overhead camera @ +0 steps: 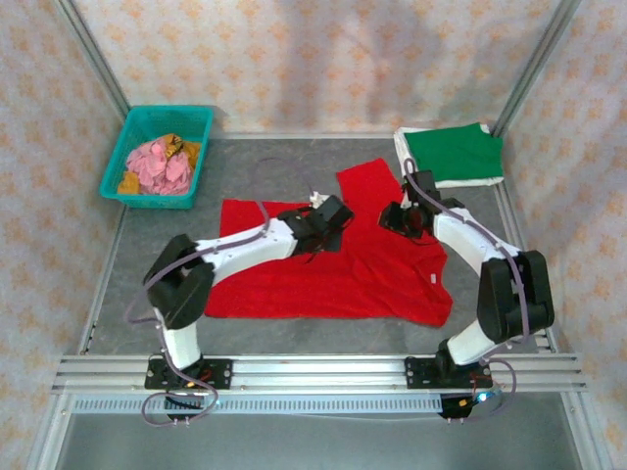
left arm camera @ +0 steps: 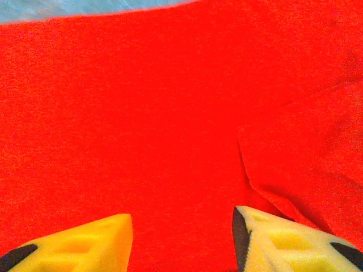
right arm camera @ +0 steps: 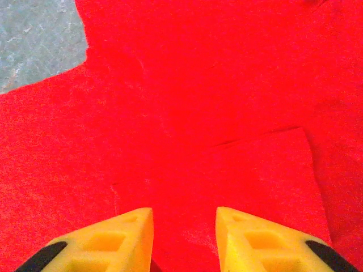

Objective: Fold and stack the t-shirts

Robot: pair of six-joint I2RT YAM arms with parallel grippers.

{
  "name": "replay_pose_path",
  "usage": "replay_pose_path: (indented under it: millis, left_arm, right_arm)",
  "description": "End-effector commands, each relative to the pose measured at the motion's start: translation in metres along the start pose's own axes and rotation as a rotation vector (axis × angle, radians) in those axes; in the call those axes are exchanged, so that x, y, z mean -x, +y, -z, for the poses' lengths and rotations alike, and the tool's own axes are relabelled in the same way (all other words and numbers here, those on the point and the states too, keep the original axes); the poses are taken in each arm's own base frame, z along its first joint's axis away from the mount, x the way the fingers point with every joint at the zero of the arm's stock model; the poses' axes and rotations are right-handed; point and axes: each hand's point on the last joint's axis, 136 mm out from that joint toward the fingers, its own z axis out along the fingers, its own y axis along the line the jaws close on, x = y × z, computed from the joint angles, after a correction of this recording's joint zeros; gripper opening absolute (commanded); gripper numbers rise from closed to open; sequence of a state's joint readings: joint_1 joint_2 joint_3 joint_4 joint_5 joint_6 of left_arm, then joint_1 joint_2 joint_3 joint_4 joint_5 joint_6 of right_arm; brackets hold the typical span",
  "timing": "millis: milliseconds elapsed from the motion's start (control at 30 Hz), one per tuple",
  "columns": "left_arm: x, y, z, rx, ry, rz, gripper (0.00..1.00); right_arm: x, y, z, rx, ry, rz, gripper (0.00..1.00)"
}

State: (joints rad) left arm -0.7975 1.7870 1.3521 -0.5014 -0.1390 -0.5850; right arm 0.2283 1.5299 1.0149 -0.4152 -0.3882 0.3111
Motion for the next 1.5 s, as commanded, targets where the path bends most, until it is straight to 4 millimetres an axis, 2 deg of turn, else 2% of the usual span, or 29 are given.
replay_pose_path:
  millis: [0,200,333,467,600,700,833,867,967,1033,1100,1133,1200,1267,1333,1400,1467]
  left_arm:
    - [-0.006,0.053,-0.008,0.114,-0.008,0.064,0.50]
    - [-0.047,0.115,-0.020,0.187,0.059,0.147,0.50]
    - [-0.077,0.132,-0.021,0.213,0.096,0.168,0.49]
    - [-0.115,0.151,-0.021,0.239,0.139,0.216,0.49]
    - [-0.139,0.157,-0.015,0.241,0.165,0.228,0.49]
    - [-0.146,0.156,-0.004,0.228,0.163,0.248,0.49]
    - [-0.147,0.148,0.010,0.179,0.150,0.281,0.49]
    - [-0.144,0.149,0.015,0.184,0.137,0.278,0.49]
    - [-0.117,0.157,0.030,0.208,0.071,0.265,0.49]
    - [-0.090,0.164,0.037,0.201,0.035,0.284,0.50]
    - [-0.058,0.172,0.042,0.190,-0.019,0.292,0.57]
    - [-0.042,0.180,0.045,0.207,-0.032,0.306,0.62]
    - [-0.011,0.196,0.046,0.234,-0.031,0.326,0.63]
    - [0.008,0.218,0.044,0.304,-0.022,0.342,0.64]
    - [0.019,0.238,0.037,0.348,0.003,0.370,0.64]
    - [0.025,0.256,0.028,0.371,0.032,0.386,0.64]
    - [0.028,0.272,0.016,0.394,0.061,0.399,0.64]
  right_arm:
    - [-0.014,-0.008,-0.007,-0.017,-0.001,-0.019,0.28]
    - [-0.037,-0.017,-0.035,-0.033,0.067,-0.038,0.26]
    - [-0.051,-0.028,-0.047,-0.066,0.094,-0.059,0.26]
    - [-0.065,-0.048,-0.048,-0.128,0.092,-0.082,0.26]
    - [-0.083,-0.063,-0.047,-0.163,0.104,-0.115,0.26]
    - [-0.095,-0.073,-0.042,-0.195,0.120,-0.130,0.26]
    - [-0.094,-0.075,-0.030,-0.212,0.106,-0.131,0.26]
    - [-0.090,-0.072,-0.027,-0.207,0.096,-0.127,0.27]
    - [-0.065,-0.052,-0.015,-0.158,0.048,-0.117,0.29]
    - [-0.039,-0.034,-0.006,-0.115,-0.005,-0.097,0.31]
    - [-0.007,-0.020,0.000,-0.088,-0.069,-0.078,0.34]
    - [0.009,-0.013,0.002,-0.076,-0.087,-0.065,0.35]
    - [0.042,0.000,0.000,-0.057,-0.120,-0.028,0.36]
    - [0.068,0.009,-0.006,-0.040,-0.128,-0.007,0.39]
    - [0.090,0.015,-0.015,-0.025,-0.140,0.025,0.48]
    - [0.112,0.018,-0.022,-0.023,-0.164,0.044,0.50]
    - [0.131,0.022,-0.029,-0.022,-0.184,0.062,0.58]
